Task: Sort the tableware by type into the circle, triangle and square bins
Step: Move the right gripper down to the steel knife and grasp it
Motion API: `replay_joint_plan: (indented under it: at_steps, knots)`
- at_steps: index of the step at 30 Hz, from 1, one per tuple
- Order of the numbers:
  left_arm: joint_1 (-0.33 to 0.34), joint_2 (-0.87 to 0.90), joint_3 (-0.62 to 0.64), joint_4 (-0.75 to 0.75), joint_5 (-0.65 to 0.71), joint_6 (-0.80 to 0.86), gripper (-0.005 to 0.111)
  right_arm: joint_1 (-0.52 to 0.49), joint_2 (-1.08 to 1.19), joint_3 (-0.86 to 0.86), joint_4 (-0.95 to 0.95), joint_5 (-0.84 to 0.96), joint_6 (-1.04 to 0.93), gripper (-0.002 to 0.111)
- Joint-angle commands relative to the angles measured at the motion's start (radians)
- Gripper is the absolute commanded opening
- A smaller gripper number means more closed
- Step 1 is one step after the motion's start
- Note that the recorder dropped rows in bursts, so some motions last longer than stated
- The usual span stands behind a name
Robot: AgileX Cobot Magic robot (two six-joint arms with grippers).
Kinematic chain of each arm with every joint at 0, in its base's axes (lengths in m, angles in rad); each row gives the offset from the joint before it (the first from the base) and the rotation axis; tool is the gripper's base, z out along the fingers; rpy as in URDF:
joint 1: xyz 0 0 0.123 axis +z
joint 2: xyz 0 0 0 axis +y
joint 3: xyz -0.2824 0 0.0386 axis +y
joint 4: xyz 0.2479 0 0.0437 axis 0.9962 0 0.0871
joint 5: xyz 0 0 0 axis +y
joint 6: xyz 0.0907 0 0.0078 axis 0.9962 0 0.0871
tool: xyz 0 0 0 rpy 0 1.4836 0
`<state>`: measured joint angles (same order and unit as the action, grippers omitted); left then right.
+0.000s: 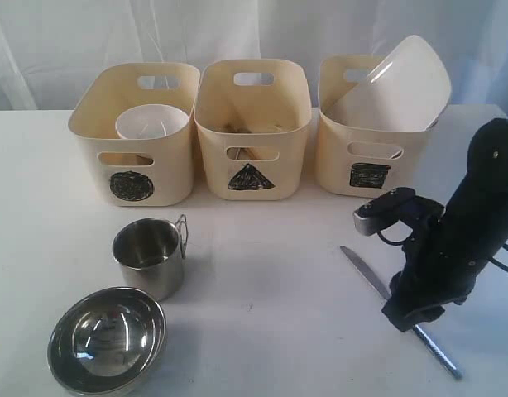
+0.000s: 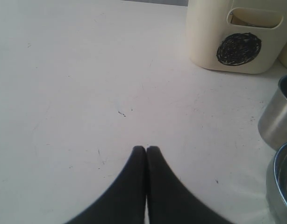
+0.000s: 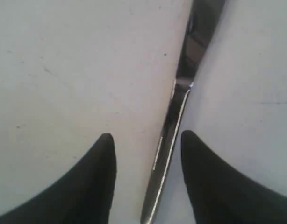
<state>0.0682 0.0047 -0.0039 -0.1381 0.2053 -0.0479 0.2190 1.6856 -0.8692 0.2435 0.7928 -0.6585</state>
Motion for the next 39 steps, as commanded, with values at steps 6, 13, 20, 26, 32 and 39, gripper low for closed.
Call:
replay_joint_plan:
  at_steps: [6, 13, 20, 26, 32, 39]
  knots:
    - [-0.001, -0.005, 0.004, -0.003, -0.003, 0.001, 0.000, 0.002, 0.074, 0.003, -0.034, -0.116, 0.015, 0.043]
    - [-0.001, -0.005, 0.004, -0.003, -0.003, 0.001, 0.000, 0.002, 0.120, 0.003, -0.062, -0.125, 0.022, 0.041]
    - [-0.001, -0.005, 0.004, -0.003, -0.003, 0.001, 0.000, 0.002, 0.142, 0.003, -0.083, -0.126, 0.042, 0.020]
    - [-0.001, -0.005, 0.004, -0.003, -0.003, 0.001, 0.000, 0.002, 0.142, 0.003, -0.083, -0.124, 0.058, 0.000]
    - [-0.001, -0.005, 0.004, -0.003, -0.003, 0.001, 0.000, 0.002, 0.142, 0.003, -0.083, -0.099, 0.117, 0.000]
    - [-0.001, -0.005, 0.004, -0.003, -0.003, 0.001, 0.000, 0.002, 0.101, 0.003, -0.060, -0.099, 0.143, 0.000]
